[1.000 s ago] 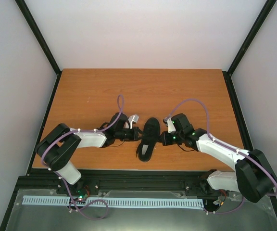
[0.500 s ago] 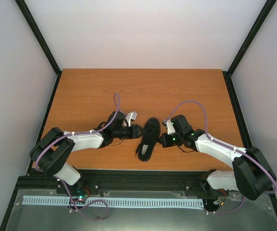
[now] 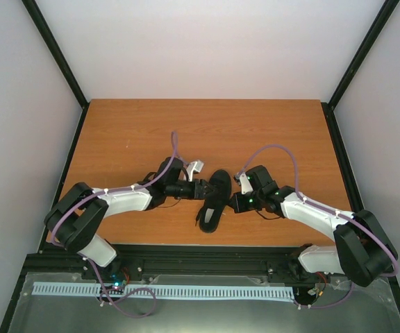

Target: Tie the shoes

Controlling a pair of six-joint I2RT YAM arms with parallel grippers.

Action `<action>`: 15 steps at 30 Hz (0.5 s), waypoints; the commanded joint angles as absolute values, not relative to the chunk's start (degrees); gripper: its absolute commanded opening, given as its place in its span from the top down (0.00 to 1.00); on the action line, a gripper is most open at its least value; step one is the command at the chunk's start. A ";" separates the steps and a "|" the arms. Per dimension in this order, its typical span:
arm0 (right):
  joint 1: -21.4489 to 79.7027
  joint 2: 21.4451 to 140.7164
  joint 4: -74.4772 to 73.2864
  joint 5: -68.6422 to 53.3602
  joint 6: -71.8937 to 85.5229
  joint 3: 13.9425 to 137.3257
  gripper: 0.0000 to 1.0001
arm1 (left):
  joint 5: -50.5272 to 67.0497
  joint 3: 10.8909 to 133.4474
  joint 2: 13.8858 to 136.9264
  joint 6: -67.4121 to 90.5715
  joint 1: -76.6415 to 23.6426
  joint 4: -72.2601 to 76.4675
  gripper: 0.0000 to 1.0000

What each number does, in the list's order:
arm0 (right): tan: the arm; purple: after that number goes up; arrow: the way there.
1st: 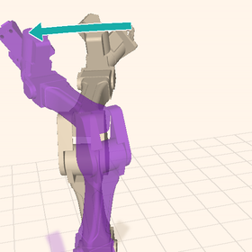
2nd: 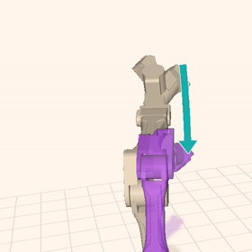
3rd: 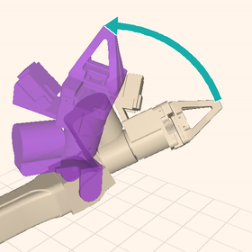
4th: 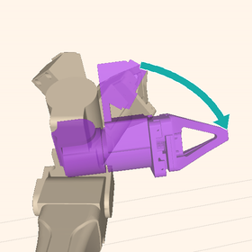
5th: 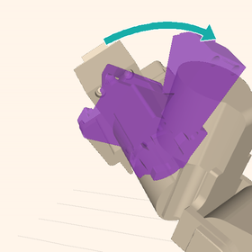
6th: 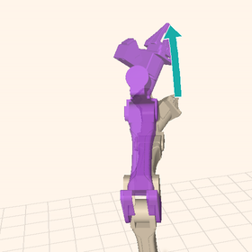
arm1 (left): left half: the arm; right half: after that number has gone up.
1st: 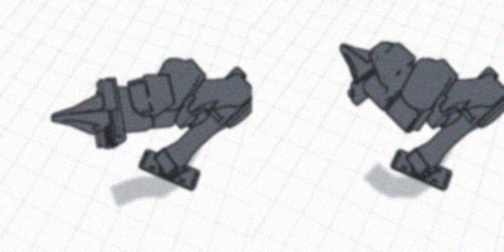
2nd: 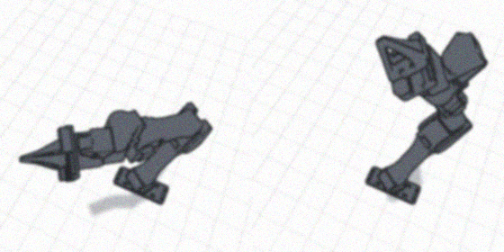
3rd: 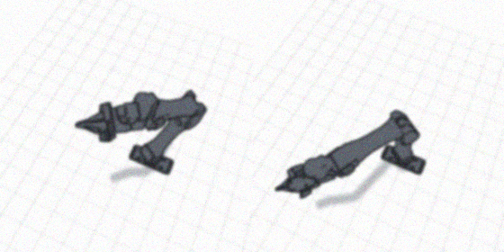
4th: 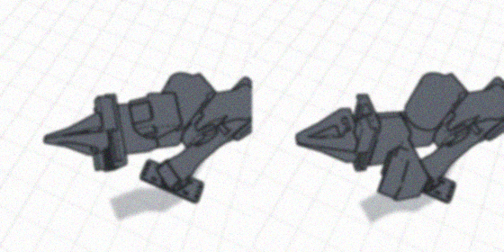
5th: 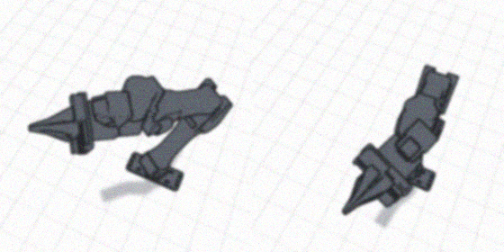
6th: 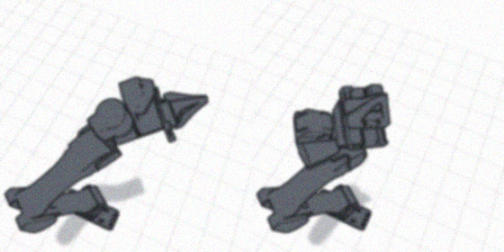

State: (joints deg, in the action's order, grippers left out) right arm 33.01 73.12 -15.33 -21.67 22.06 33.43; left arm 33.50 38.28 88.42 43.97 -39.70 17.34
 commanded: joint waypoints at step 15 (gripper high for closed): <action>32.51 72.57 -14.41 -21.54 21.84 33.57 0.97 | 33.50 41.76 89.12 38.67 -42.89 9.40 0.82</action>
